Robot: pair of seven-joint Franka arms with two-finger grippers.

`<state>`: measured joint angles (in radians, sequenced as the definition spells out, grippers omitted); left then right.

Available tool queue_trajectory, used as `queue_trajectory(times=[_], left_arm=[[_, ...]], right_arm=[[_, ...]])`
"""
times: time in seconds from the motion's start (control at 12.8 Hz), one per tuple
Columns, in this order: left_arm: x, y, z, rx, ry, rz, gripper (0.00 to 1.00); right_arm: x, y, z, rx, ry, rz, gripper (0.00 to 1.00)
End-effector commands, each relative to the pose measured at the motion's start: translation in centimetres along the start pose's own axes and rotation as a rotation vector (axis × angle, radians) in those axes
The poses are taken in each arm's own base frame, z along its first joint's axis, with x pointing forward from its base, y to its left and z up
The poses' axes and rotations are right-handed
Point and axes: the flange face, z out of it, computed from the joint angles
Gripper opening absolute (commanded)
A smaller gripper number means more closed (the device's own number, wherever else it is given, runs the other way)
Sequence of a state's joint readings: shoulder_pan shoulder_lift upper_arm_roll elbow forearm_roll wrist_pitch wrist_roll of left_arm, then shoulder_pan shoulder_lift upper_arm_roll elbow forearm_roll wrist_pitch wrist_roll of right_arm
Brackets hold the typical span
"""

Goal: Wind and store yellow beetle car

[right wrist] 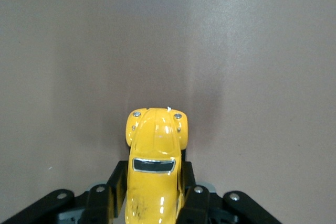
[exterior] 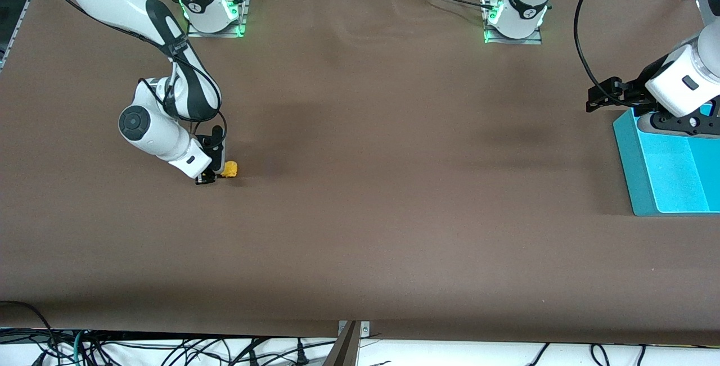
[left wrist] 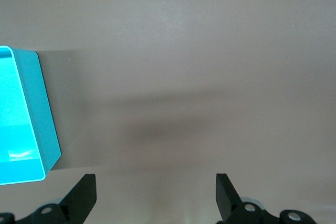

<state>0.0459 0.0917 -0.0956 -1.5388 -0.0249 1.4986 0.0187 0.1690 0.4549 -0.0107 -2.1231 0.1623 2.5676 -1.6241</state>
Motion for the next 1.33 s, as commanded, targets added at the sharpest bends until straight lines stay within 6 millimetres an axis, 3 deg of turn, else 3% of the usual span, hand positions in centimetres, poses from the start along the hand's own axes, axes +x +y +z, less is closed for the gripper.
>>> queue_trajectory(times=[0.0, 0.47, 1.25], left_arm=[[0.2, 0.0, -0.6, -0.014, -0.004, 0.013, 1.0], [0.2, 0.0, -0.6, -0.014, -0.004, 0.013, 1.0], [0.2, 0.0, -0.6, -0.014, -0.004, 0.013, 1.0]], right_arm=[[-1.7, -0.3, 1.5, 0.012, 0.012, 0.024, 0.0], [-4.3, -0.5, 1.7, 0.02, 0.013, -0.027, 0.0], [-10.9, -1.2, 1.8, 0.036, 0.024, -0.09, 0.0]])
